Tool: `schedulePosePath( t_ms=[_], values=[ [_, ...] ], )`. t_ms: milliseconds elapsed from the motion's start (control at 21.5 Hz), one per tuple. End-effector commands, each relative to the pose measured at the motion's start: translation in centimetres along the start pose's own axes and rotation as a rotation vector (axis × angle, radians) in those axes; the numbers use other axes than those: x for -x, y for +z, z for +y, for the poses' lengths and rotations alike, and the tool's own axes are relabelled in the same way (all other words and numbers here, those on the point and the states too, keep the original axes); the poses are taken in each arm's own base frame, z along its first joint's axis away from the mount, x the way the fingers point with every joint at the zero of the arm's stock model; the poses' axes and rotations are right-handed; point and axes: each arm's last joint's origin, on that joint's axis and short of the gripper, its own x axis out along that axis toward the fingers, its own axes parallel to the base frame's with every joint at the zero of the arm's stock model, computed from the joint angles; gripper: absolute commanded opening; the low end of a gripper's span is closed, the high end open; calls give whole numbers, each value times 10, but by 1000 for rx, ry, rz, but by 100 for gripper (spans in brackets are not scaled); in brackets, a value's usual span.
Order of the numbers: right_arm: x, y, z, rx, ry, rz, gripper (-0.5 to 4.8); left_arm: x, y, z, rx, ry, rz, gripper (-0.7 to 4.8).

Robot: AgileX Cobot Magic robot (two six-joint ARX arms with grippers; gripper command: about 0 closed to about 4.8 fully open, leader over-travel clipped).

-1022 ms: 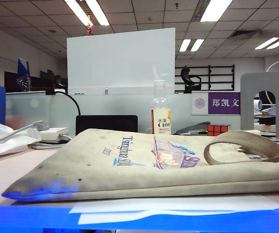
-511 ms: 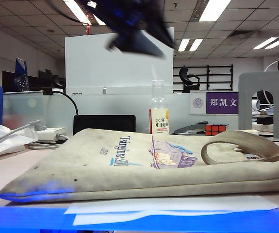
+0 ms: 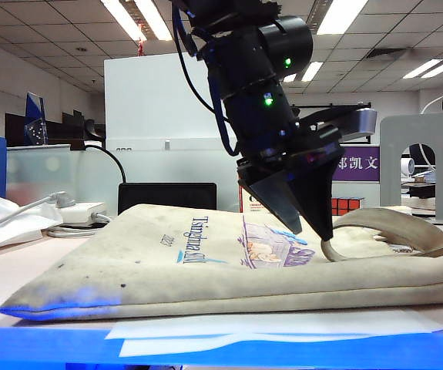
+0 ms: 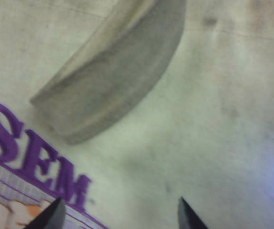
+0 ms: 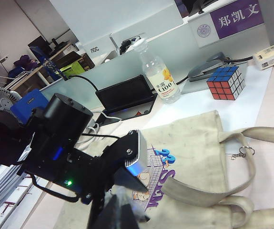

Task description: Take the glasses case out of the canvas bag and put it on the table.

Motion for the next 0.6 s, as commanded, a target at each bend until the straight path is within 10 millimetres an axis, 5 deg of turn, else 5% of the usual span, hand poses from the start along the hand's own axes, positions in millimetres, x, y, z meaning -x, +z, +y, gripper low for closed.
schedulePosePath(
  t_ms=[46,232,604],
  values=[
    [1,0,1,5,12,10,-7,-6,22,-2,-99,127,-142,325],
    [1,-1,1,8,39,33,-7,-9,36,3,-125,211,-282,360],
    [1,-8,-1,29,53,113,-7,-54,9,-2,-50,89,-48,360]
  ],
)
